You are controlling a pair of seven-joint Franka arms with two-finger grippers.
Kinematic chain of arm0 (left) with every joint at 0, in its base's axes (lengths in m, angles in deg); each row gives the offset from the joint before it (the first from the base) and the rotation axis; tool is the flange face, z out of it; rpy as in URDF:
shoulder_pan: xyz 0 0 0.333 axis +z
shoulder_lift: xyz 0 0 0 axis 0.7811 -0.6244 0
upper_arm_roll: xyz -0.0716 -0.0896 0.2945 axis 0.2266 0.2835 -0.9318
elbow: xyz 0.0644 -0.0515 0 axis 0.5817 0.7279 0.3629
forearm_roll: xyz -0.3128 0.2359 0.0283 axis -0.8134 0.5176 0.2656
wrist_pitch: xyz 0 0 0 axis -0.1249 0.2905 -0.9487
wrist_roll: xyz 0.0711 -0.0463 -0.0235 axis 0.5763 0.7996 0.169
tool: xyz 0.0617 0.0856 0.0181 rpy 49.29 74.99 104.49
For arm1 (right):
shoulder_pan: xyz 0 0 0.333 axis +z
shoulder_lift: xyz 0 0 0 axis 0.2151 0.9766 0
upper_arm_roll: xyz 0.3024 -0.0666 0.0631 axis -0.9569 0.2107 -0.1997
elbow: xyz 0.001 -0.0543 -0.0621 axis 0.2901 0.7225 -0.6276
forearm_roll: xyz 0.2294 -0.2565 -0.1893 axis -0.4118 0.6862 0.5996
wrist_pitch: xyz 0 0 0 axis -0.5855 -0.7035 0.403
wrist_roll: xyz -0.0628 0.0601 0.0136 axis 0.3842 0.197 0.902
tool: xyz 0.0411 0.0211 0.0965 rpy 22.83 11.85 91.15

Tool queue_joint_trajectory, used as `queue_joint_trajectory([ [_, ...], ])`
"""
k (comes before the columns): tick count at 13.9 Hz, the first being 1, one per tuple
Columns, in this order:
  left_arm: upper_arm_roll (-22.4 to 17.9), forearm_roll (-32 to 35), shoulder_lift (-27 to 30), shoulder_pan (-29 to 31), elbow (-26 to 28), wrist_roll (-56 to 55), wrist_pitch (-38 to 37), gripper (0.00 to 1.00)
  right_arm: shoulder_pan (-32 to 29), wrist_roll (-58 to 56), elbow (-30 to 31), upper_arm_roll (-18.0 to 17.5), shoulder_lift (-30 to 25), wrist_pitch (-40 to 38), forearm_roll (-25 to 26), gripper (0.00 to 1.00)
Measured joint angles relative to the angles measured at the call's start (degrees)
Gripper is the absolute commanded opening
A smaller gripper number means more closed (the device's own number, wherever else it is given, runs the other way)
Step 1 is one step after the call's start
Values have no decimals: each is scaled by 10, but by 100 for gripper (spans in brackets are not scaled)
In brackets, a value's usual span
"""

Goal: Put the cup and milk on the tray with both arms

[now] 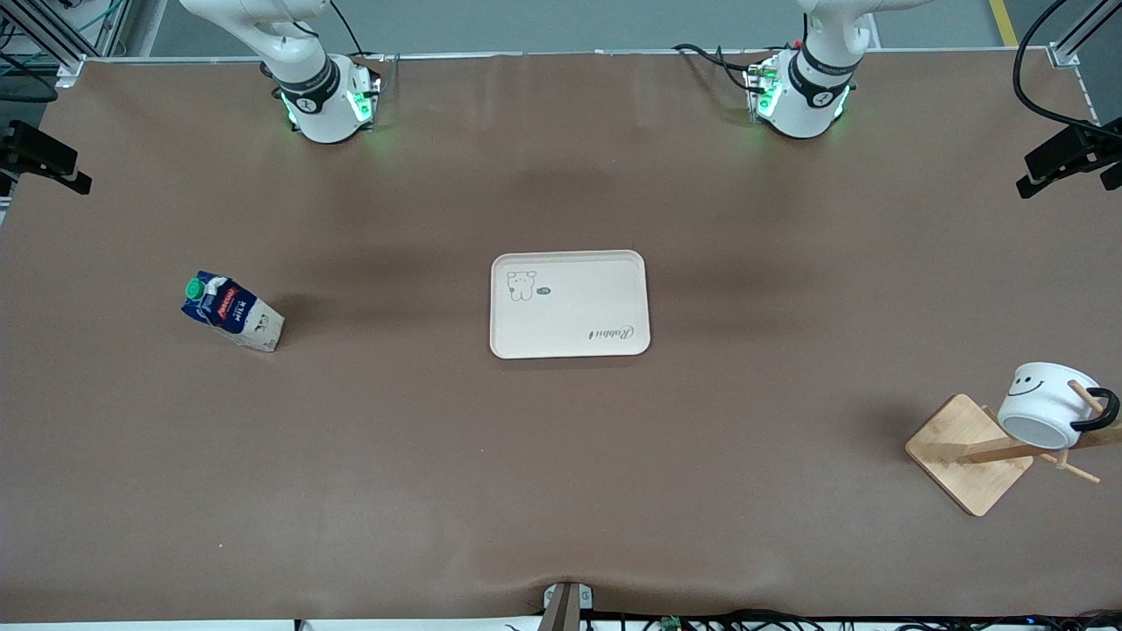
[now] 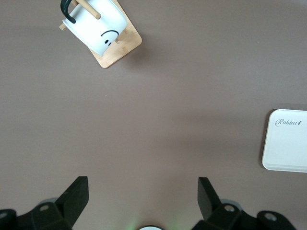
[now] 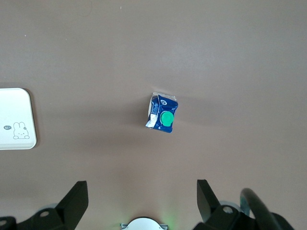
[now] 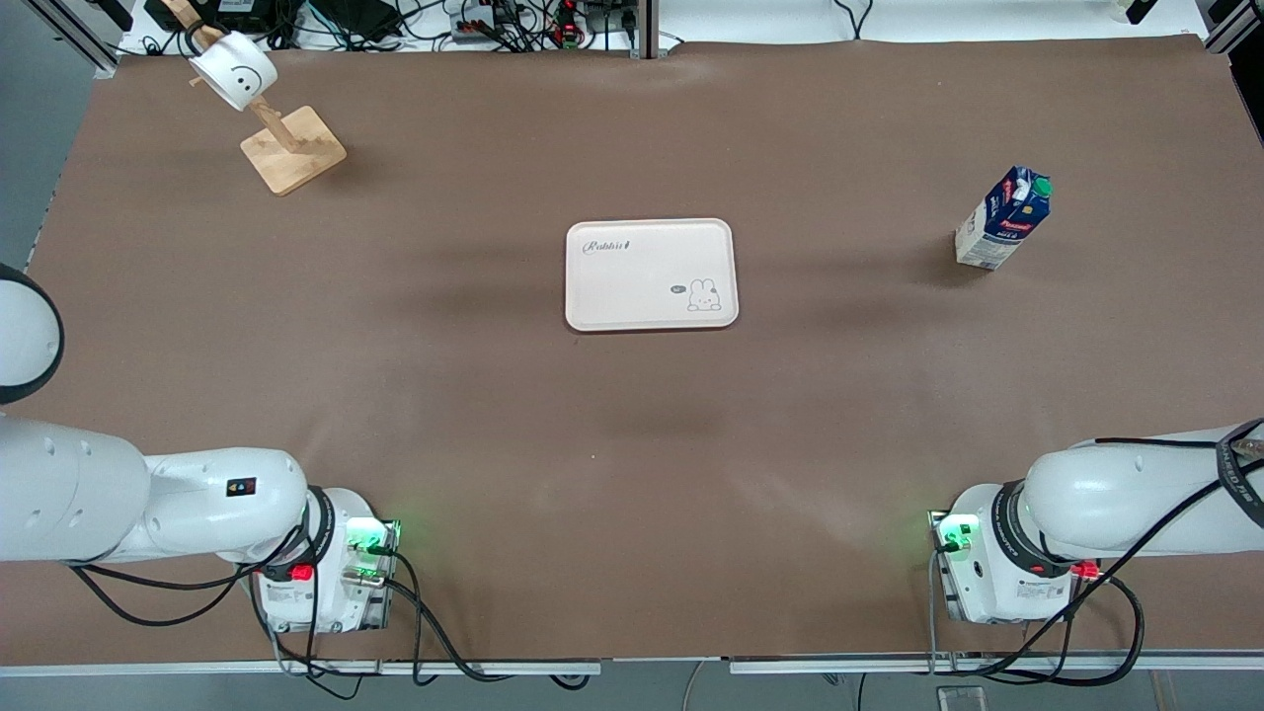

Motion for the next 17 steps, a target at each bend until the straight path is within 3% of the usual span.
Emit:
queue_joint_trajectory([
  [8,-1,-1,1,47,4,25,36,100,-1,0,0,1,0,0,0,100],
  [14,-3,-105,9,149,128,174,232,100,-1,0,0,3,5,0,0,100],
  [17,1,-118,12,153,198,185,356,100,-1,0,0,2,10,0,0,100],
])
